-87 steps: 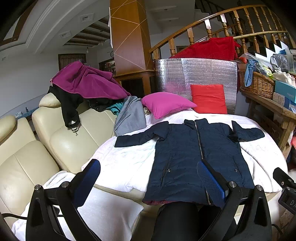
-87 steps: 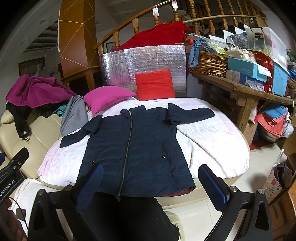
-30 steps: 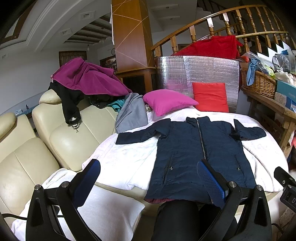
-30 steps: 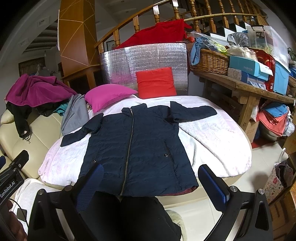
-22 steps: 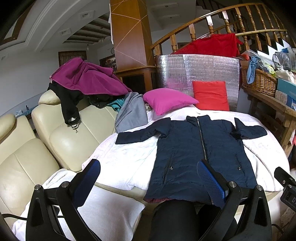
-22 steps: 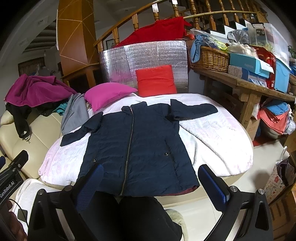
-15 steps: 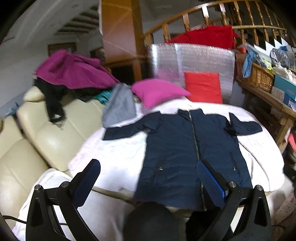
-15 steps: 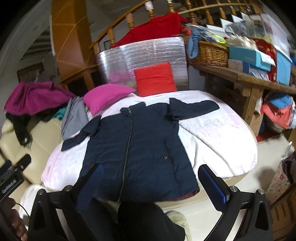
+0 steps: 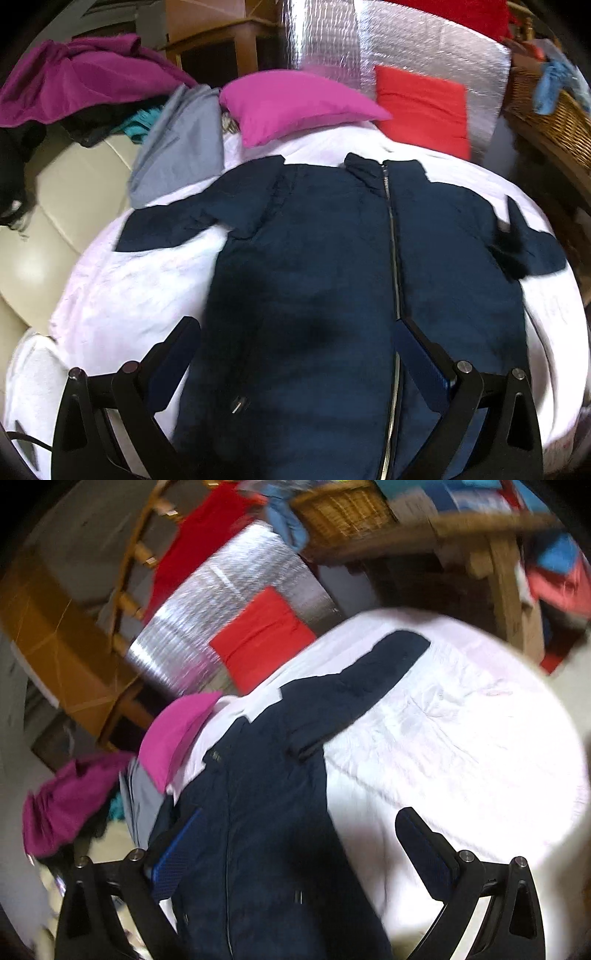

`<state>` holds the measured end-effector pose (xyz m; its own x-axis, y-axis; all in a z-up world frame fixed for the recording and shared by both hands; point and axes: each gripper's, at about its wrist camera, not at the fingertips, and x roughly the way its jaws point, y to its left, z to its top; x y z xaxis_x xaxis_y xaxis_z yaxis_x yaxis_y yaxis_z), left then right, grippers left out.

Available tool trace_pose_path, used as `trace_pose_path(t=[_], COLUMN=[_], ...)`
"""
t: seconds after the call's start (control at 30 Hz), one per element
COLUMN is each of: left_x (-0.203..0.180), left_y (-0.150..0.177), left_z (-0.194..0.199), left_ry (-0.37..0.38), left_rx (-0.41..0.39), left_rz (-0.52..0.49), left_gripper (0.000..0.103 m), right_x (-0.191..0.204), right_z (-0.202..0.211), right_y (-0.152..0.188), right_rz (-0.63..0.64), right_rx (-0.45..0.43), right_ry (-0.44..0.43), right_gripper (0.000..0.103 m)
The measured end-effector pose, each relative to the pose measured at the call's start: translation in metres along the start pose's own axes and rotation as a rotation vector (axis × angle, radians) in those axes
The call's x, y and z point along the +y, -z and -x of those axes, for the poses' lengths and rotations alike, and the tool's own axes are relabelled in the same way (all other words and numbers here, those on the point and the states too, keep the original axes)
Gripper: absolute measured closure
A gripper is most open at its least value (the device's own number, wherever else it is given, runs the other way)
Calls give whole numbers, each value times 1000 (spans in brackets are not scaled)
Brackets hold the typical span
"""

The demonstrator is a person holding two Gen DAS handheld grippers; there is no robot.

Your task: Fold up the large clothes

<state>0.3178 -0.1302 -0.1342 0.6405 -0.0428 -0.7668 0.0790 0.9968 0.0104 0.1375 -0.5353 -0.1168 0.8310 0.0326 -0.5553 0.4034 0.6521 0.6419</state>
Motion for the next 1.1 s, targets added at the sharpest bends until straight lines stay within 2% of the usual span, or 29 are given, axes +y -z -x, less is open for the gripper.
trace_pose_path(t=[0.07,0.23,0.3,0.37,0.47,0.5,0.6,0.63,0.67,0.73,0.8,0.87,0.9,0.97,1.03,1.1], left_x=[-7,-12,-13,-17,-27,-30,-34,-35,-37,-41,-43,-47,-46,-45,-43,-38], left_y=[-9,-14,-13,-15,-17,-17,-16,-17,-15,-16,-16,-18,-20,-21,-23,-25], left_z=[-31,-89,-109,-118,-121,-121,-125,-125,-126,-126,-125,-126,-130,-131,-130,-127], left_ry=[-18,-46,-62,-46,-77,-85,-95,-89,-88,-93,-102,-115,-118,-140,-164,-180], left_rx=[13,42,107,135,117,111,120,128,127,118,104,89,82,61,38,14], left_rz=[31,64,74,64,2,-16,-24,-21,-20,-23,-25,-29,-28,-25,-21,-3], left_gripper=[0,0,0,0,0,0,0,0,0,0,0,0,0,0,0,0], right_x=[-25,-78,-92,-107,-128,-134,-149,-154,-154,-154,-147,-140,-136,-130,-126,-106], right_z=[-41,-109,-130,-152,-183,-192,-215,-222,-226,-233,-244,-254,-258,-261,-249,-240], right_y=[-29,-84,-100,-117,-137,-142,-158,-163,-165,-174,-181,-183,-184,-182,-176,-172], right_rz=[-75,-228,-251,-286,-332,-346,-362,-369,-372,-365,-333,-285,-254,-227,-239,-198], right_rx=[21,-12,-17,-29,-33,-35,-49,-53,-63,-92,-85,-93,-99,-103,-125,-162], right_ry=[-32,-58,-32,1,65,98,191,218,233,262,300,355,382,379,322,287], right_gripper=[0,1,4,12,22,23,25,30,35,35,38,56,61,82,88,90])
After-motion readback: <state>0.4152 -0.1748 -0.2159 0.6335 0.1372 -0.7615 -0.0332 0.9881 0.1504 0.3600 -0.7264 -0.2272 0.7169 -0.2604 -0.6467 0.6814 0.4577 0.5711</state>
